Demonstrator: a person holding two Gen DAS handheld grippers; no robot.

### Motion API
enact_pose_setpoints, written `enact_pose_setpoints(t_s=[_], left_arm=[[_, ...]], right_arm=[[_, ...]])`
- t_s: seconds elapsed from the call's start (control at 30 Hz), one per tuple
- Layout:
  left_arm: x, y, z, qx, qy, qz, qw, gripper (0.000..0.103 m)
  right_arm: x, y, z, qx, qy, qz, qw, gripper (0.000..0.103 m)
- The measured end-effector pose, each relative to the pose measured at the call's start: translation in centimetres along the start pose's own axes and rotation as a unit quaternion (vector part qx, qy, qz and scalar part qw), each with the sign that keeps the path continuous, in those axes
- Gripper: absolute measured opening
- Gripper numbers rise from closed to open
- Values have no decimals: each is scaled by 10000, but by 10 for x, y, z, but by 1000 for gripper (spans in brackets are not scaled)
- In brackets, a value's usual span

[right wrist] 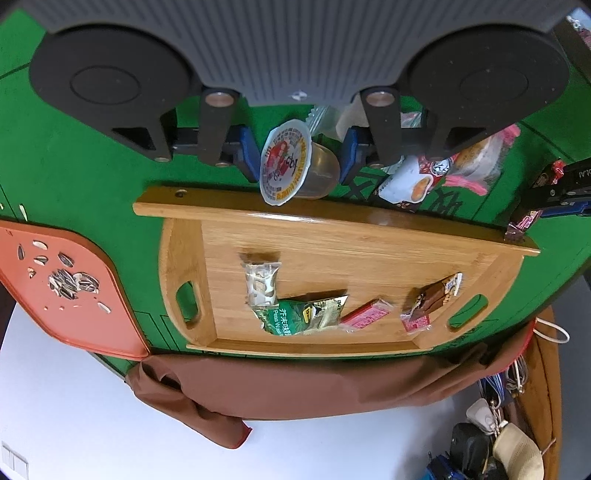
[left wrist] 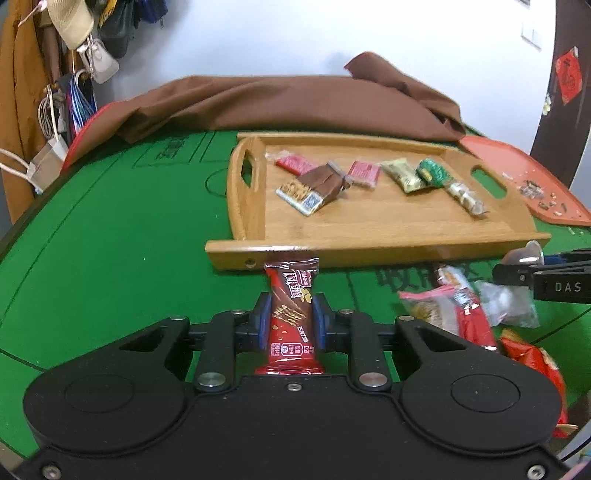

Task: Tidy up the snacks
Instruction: 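Carry the red chocolate bar and jelly cup over the wooden tray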

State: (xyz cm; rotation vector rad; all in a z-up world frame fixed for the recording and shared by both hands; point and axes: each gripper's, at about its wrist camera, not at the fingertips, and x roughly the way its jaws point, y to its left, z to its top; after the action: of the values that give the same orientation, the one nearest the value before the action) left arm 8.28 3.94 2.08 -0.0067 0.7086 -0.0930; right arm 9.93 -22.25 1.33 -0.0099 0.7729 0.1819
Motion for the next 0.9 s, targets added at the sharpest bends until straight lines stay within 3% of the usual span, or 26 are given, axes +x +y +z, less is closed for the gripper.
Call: enact_pose_setpoints(t_s=[0.23, 0.37, 0.6, 0.9], left_arm=[[-25, -5, 15, 72, -354, -69, 9993, 22], [-25, -7, 29, 51, -368, -265, 9990, 22], [-5, -14, 53, 59, -321, -372, 9988, 22], [34, -18, 67, -72, -40, -327, 9994, 22]], right_arm=[[-18, -2, 6, -11, -186, 92, 9998, 49], [-26, -3, 14, 18, -298, 184, 9994, 49], [-26, -8, 33, 72, -467, 80, 9989, 49], [0, -17, 50, 222, -310, -19, 9993, 49]])
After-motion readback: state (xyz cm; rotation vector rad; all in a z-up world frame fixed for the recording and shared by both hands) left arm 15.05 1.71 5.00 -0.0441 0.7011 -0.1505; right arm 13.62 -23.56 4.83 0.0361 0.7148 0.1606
